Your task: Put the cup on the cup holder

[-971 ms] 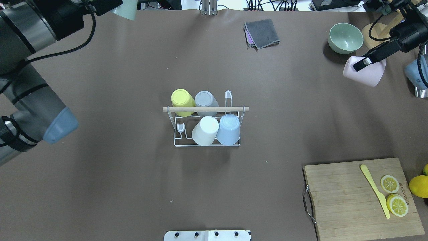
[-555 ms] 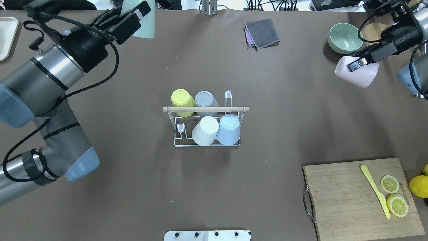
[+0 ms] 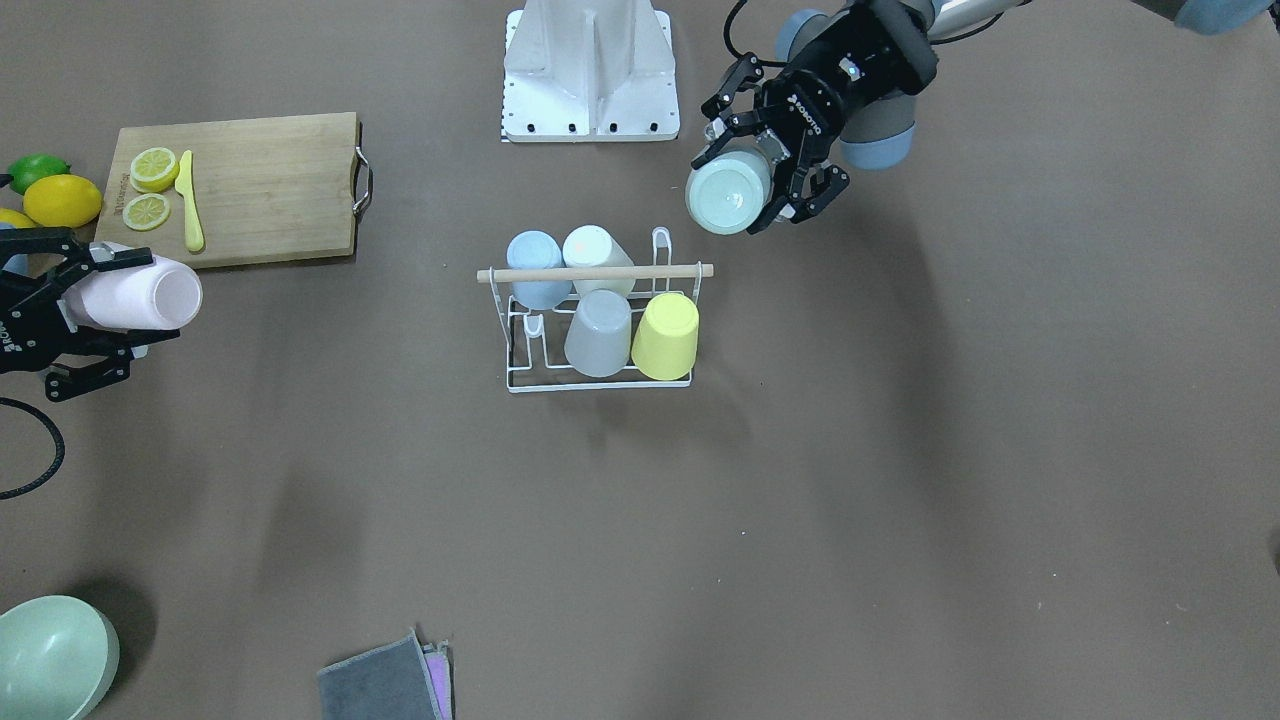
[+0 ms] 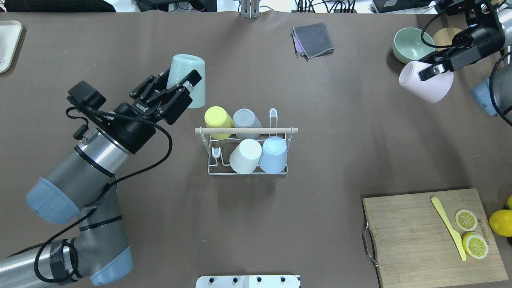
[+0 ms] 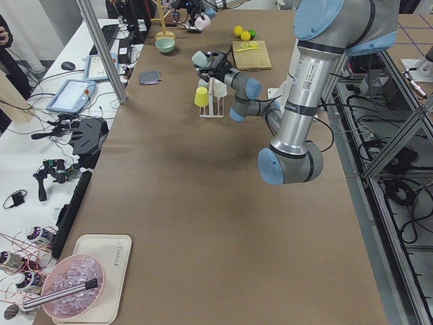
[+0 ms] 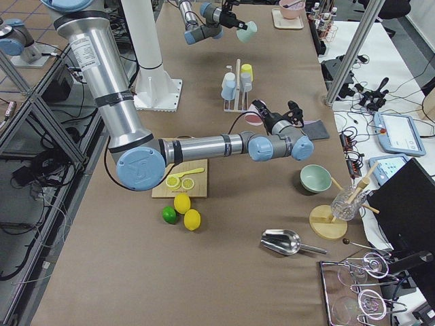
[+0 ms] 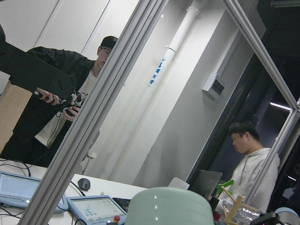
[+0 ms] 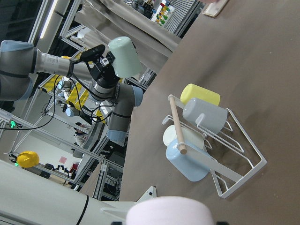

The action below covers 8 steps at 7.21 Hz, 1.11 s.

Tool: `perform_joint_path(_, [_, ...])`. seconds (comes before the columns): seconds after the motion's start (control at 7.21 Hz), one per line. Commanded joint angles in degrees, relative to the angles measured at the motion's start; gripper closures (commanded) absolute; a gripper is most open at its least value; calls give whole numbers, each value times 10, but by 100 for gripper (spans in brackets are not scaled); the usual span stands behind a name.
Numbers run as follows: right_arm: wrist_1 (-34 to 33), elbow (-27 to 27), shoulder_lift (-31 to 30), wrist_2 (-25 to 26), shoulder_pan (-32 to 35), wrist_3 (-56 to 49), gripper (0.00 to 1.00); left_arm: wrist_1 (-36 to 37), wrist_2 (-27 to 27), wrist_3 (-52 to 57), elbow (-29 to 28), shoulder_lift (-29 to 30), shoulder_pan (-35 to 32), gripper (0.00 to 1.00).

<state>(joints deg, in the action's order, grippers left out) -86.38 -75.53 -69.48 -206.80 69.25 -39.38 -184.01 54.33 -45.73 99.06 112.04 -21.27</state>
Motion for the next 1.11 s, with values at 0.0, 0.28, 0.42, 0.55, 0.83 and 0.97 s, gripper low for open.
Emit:
perform_joint_path(0.0, [17,29,20,-40,-5,-28,64,-14,-37,18,-26,3,40,60])
perform_joint_path(0.28, [17,31,22,-65,-14,-57,64,-48,-38,19,-51,7,40,60])
perform_joint_path(0.42, [17,33,24,-76,-21,-75,64,-65,-38,31,-51,8,41,60])
perform_joint_path(0.55, [17,39,34,-83,-32,-91,64,-83,-38,44,-53,9,48,60])
perform_joint_path(0.83, [17,60,64,-89,-46,-120,64,-85,-62,47,-87,29,52,60])
perform_joint_path(0.97, [17,60,72,-98,-53,-126,64,-104,-72,47,-105,31,54,60])
